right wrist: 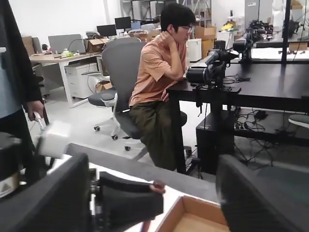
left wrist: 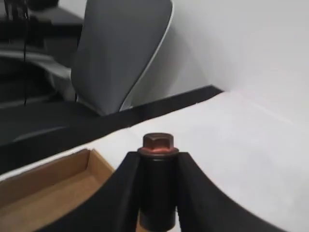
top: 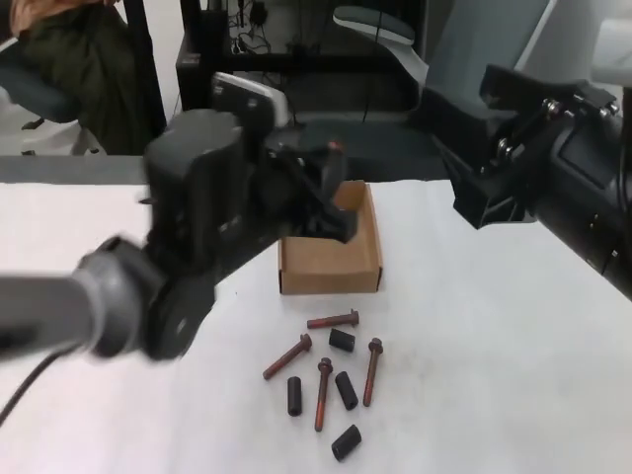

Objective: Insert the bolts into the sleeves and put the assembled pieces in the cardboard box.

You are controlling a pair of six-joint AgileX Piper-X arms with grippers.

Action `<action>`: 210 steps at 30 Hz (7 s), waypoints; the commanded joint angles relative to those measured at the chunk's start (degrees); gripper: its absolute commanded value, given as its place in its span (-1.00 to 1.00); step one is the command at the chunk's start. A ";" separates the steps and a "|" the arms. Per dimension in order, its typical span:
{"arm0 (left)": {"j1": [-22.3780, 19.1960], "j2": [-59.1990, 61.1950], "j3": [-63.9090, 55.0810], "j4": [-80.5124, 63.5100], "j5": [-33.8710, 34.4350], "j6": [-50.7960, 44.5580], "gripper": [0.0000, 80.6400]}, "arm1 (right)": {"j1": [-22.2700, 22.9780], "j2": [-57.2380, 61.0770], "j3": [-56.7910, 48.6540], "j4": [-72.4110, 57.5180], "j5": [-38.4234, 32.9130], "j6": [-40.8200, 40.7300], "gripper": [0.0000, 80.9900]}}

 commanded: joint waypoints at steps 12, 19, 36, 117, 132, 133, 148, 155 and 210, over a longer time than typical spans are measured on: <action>0.09 13.89 -22.82 34.64 -9.07 0.00 -0.95 | -0.19 -0.46 -0.58 10.81 -6.18 5.30 0.71; 1.57 18.07 -29.10 40.73 -13.97 -0.23 -0.95 | -0.19 -0.46 -0.58 10.81 -9.85 6.92 0.71; 2.78 24.41 -30.02 41.54 -14.95 -5.50 0.52 | -0.19 -0.46 -0.58 10.81 -12.30 7.04 0.71; -9.88 5.81 -10.79 61.26 -16.93 -30.70 -0.07 | -0.19 -0.52 -0.58 43.33 2.58 13.49 0.71; -9.74 12.18 -10.77 62.57 -16.42 -31.35 -0.82 | -0.19 -0.52 -0.58 43.33 2.58 11.88 0.71; -9.74 12.28 -10.77 62.60 -16.42 -30.23 -0.97 | -0.19 -0.52 -0.58 43.33 2.58 11.94 0.71; -9.97 -5.01 -10.77 69.04 -20.98 -16.39 -0.95 | -0.19 19.83 -7.14 42.73 0.07 20.73 0.73; -5.81 -19.11 -10.61 76.99 -28.85 -11.18 -0.95 | 0.09 32.12 -17.06 41.07 1.38 29.35 -0.17; 1.56 -37.66 -0.10 60.82 -12.17 -2.45 -0.95 | 1.70 33.33 -27.20 38.30 7.00 13.63 -1.00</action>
